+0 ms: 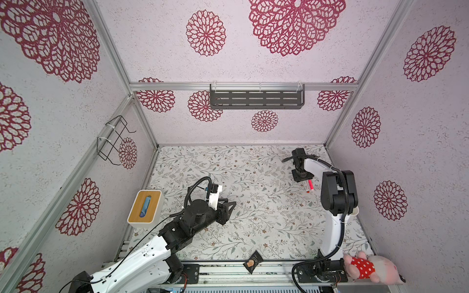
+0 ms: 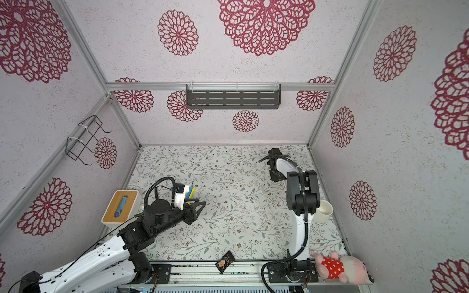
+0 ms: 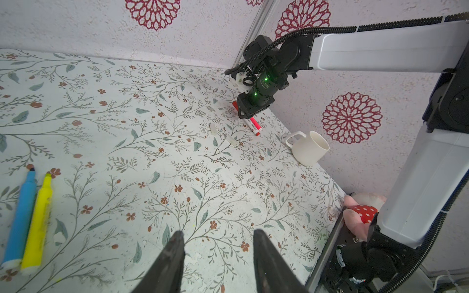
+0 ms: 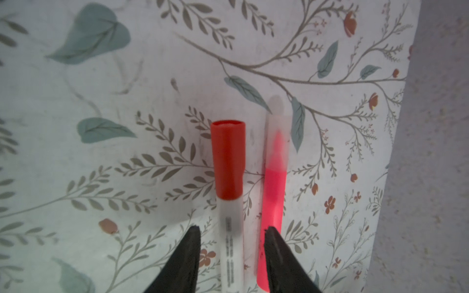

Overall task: Insert the pens into the pen caps
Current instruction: 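Lower the capped marker with the right gripper beside the pink marker and release, then move the left gripper over the yellow highlighter while the right gripper withdraws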

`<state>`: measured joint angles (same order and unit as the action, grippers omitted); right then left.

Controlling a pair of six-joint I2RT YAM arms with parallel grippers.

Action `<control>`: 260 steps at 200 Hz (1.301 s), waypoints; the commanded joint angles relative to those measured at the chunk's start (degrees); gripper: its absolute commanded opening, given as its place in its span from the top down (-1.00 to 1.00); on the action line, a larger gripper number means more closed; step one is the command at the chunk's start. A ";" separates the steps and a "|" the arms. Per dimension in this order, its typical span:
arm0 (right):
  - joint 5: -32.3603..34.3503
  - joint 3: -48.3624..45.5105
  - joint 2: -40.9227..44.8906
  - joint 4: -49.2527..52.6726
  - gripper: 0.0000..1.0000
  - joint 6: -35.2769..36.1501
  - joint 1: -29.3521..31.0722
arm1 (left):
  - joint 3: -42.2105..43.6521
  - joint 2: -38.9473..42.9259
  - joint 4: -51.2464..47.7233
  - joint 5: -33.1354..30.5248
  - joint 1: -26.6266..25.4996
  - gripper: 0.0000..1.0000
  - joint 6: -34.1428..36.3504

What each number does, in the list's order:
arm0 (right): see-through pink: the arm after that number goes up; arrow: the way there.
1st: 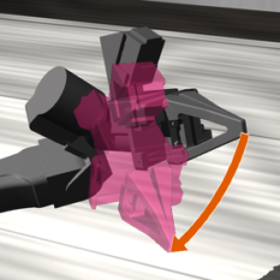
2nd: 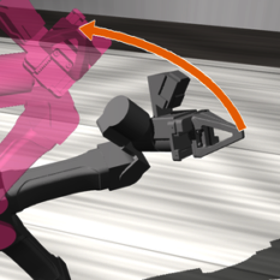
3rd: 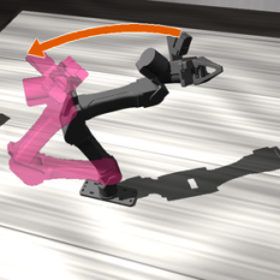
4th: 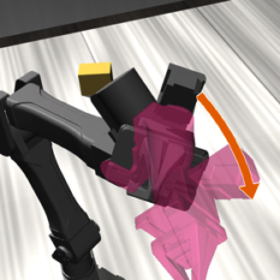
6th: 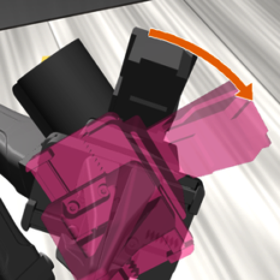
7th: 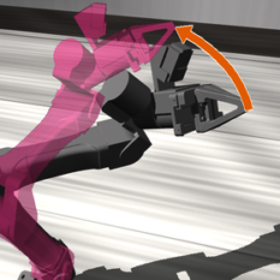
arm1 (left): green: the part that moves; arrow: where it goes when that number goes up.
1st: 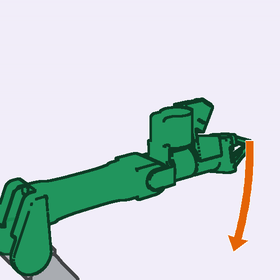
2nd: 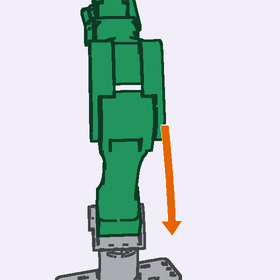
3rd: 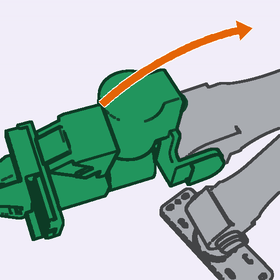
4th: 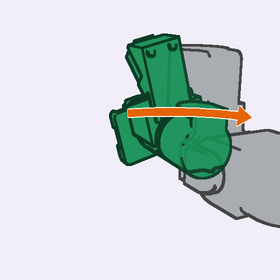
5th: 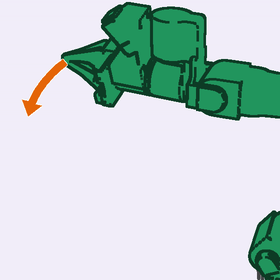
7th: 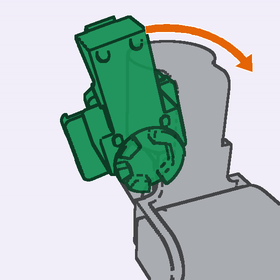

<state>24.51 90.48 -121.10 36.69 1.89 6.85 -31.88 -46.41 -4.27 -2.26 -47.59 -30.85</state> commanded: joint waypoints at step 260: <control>-33.41 -40.33 47.52 -20.73 0.03 -15.84 9.39 | -12.09 -25.58 -12.87 -2.55 15.57 0.06 -7.27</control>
<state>-4.91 52.29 -76.44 20.62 -10.28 15.94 -42.28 -70.96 -17.37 -5.39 -33.04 -37.78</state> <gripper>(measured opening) 0.486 0.469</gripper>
